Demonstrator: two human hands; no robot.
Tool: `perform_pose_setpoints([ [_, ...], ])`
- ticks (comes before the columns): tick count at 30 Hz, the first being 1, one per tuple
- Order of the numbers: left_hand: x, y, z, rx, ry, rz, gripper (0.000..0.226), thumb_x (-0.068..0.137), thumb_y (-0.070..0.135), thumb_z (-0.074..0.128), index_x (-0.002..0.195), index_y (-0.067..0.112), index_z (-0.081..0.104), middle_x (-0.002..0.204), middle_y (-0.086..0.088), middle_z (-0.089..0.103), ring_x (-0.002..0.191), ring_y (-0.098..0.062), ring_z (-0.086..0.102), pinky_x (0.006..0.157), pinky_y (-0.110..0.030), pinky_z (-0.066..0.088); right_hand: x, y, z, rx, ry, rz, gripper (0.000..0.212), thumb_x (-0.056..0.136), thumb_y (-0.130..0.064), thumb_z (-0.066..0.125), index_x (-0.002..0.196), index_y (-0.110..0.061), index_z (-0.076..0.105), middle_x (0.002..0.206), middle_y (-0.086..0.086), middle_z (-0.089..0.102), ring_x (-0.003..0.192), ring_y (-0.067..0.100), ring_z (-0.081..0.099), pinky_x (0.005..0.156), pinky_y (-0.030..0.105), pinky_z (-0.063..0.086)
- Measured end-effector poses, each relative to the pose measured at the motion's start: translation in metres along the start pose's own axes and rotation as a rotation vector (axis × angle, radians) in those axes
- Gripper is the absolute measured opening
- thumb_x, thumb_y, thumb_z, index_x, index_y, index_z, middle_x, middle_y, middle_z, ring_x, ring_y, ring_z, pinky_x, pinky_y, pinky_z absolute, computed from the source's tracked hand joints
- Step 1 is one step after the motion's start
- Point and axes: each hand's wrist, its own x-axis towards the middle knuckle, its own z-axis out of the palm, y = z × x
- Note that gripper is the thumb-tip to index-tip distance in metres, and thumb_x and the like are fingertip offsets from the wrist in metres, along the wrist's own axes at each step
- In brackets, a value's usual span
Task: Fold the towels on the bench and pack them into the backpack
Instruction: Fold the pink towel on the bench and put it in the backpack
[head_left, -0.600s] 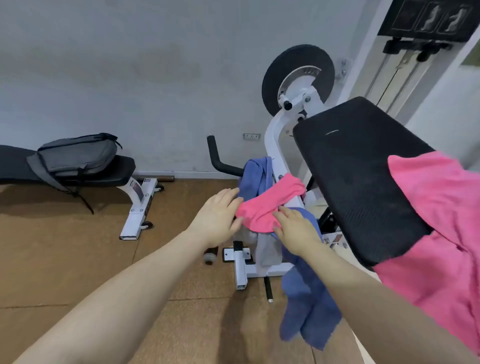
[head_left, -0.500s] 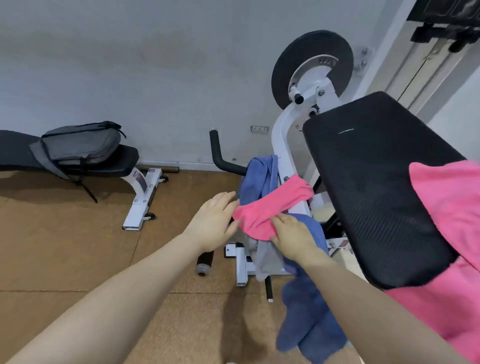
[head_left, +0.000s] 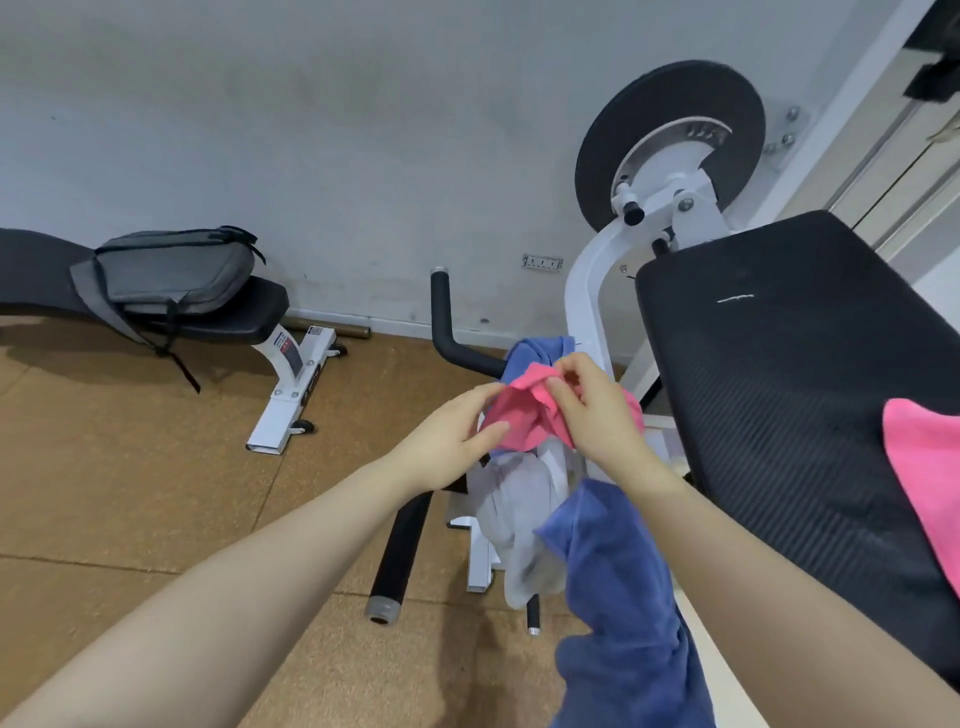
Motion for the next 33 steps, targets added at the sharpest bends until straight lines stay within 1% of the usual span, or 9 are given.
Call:
perform_pose_setpoints([
  [4, -0.001, 0.016, -0.031, -0.262, 0.155, 0.017, 0.042, 0.092, 0.022, 0.053, 0.132, 0.023, 0.041, 0.124, 0.008, 0.055, 0.115, -0.001, 0.050, 0.098, -0.018, 0.039, 0.023, -0.055, -0.003, 0.166, -0.011, -0.068, 0.010, 0.092, -0.011, 0.052, 0.086, -0.019, 0.055, 0.079, -0.012, 0.056, 0.074, -0.001, 0.052, 0.063, 0.003, 0.039],
  [10, -0.025, 0.034, -0.113, -0.484, 0.491, 0.117, 0.023, 0.086, 0.013, 0.061, 0.094, 0.033, 0.053, 0.091, 0.017, 0.060, 0.076, 0.017, 0.056, 0.069, -0.004, 0.044, 0.037, -0.164, 0.022, 0.357, -0.173, -0.262, 0.024, 0.087, -0.004, 0.059, 0.075, -0.025, 0.060, 0.067, -0.010, 0.059, 0.062, -0.002, 0.052, 0.064, 0.013, 0.043],
  [13, -0.053, 0.023, -0.161, -0.650, 0.633, 0.134, 0.017, 0.086, 0.011, 0.060, 0.093, 0.026, 0.057, 0.090, 0.009, 0.064, 0.078, 0.007, 0.061, 0.071, -0.010, 0.048, 0.042, -0.216, 0.055, 0.456, -0.212, -0.317, 0.019, 0.088, -0.002, 0.056, 0.079, -0.018, 0.060, 0.058, -0.013, 0.060, 0.054, -0.006, 0.051, 0.058, 0.008, 0.042],
  [17, -0.102, -0.021, -0.235, -0.729, 0.754, 0.108, 0.012, 0.087, 0.011, 0.058, 0.093, 0.020, 0.061, 0.091, 0.000, 0.067, 0.084, -0.008, 0.063, 0.078, -0.022, 0.052, 0.048, -0.268, 0.123, 0.584, -0.382, -0.295, 0.011, 0.094, -0.017, 0.049, 0.089, -0.023, 0.056, 0.085, -0.005, 0.061, 0.066, -0.008, 0.057, 0.066, 0.009, 0.046],
  [21, -0.166, -0.083, -0.312, -0.660, 0.825, 0.051, 0.012, 0.086, 0.009, 0.060, 0.088, 0.020, 0.064, 0.081, 0.003, 0.068, 0.075, -0.007, 0.064, 0.074, -0.023, 0.053, 0.045, -0.310, 0.227, 0.494, -0.586, -0.324, 0.030, 0.082, 0.001, 0.062, 0.093, -0.026, 0.056, 0.088, -0.010, 0.062, 0.072, -0.010, 0.059, 0.075, 0.011, 0.049],
  [24, -0.218, -0.132, -0.359, -0.576, 0.868, -0.023, 0.012, 0.087, 0.007, 0.059, 0.088, 0.018, 0.063, 0.078, 0.004, 0.067, 0.068, 0.000, 0.063, 0.066, -0.015, 0.052, 0.039, -0.344, 0.318, 0.445, -0.610, -0.351, 0.028, 0.082, -0.002, 0.065, 0.088, -0.029, 0.063, 0.083, -0.017, 0.068, 0.075, -0.006, 0.061, 0.075, 0.014, 0.050],
  [27, -0.268, -0.185, -0.400, -0.415, 0.894, -0.152, 0.005, 0.086, 0.012, 0.061, 0.089, 0.015, 0.064, 0.080, 0.002, 0.067, 0.068, 0.001, 0.062, 0.066, -0.016, 0.050, 0.035, -0.379, 0.401, 0.590, -0.597, -0.239, 0.024, 0.088, -0.004, 0.056, 0.084, -0.024, 0.067, 0.080, -0.009, 0.072, 0.077, 0.003, 0.062, 0.073, 0.025, 0.054],
  [29, -0.298, -0.223, -0.423, -0.305, 0.933, -0.282, 0.008, 0.084, 0.021, 0.064, 0.091, 0.016, 0.065, 0.086, 0.000, 0.068, 0.078, -0.010, 0.063, 0.074, -0.028, 0.051, 0.036, -0.398, 0.447, 0.672, -0.590, -0.114, 0.022, 0.092, -0.008, 0.052, 0.087, -0.021, 0.069, 0.092, 0.005, 0.071, 0.086, 0.014, 0.062, 0.080, 0.031, 0.054],
  [33, -0.355, -0.294, -0.467, -0.097, 0.931, -0.491, 0.015, 0.083, 0.031, 0.065, 0.086, 0.016, 0.062, 0.082, 0.008, 0.062, 0.079, -0.012, 0.057, 0.071, -0.027, 0.043, 0.055, -0.432, 0.519, 0.664, -0.590, 0.016, 0.026, 0.096, -0.015, 0.044, 0.089, -0.026, 0.066, 0.097, 0.002, 0.067, 0.096, 0.018, 0.062, 0.089, 0.032, 0.051],
])
